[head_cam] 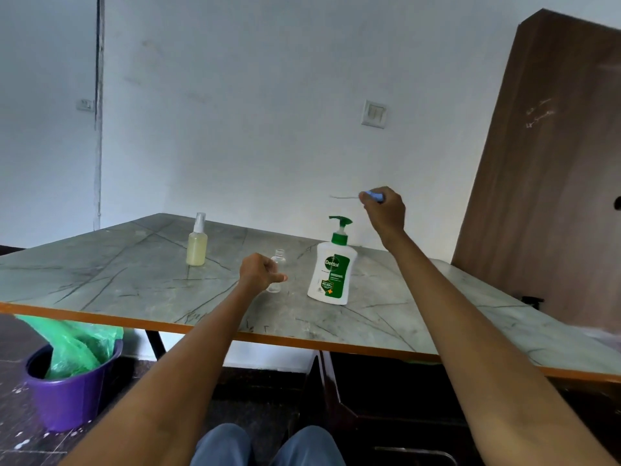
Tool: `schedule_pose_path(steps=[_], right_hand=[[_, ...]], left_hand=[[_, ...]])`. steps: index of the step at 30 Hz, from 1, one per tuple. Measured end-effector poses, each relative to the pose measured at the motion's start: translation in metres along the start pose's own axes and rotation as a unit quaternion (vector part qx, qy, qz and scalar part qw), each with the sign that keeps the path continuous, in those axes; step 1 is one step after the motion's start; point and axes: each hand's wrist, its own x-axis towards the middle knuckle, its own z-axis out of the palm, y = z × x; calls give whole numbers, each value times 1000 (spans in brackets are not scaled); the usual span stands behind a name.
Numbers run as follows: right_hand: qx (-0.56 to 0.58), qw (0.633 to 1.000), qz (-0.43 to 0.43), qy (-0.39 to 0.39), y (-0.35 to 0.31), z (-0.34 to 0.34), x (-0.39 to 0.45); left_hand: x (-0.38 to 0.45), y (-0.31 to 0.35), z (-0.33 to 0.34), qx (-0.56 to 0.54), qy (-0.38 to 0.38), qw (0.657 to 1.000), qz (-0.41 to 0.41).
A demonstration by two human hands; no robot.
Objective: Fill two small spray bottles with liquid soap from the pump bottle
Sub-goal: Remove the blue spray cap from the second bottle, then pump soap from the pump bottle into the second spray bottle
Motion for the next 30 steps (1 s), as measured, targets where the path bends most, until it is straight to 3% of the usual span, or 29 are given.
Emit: schedule_pose_path(steps=[3, 10, 15, 30], right_hand=[[-75, 993, 80, 36, 38, -31, -7], [-290, 938, 173, -83, 141, -90, -35], [-387, 893, 192, -124, 146, -99, -41], [-364, 891, 224, -155, 163, -96, -43]], left_hand=[[2, -1, 2, 7, 2, 1000, 0], [-1, 3, 5, 12, 24, 1000, 0], [0, 3, 4, 11, 35, 999, 2], [-10, 6, 6, -8, 39, 999, 14]])
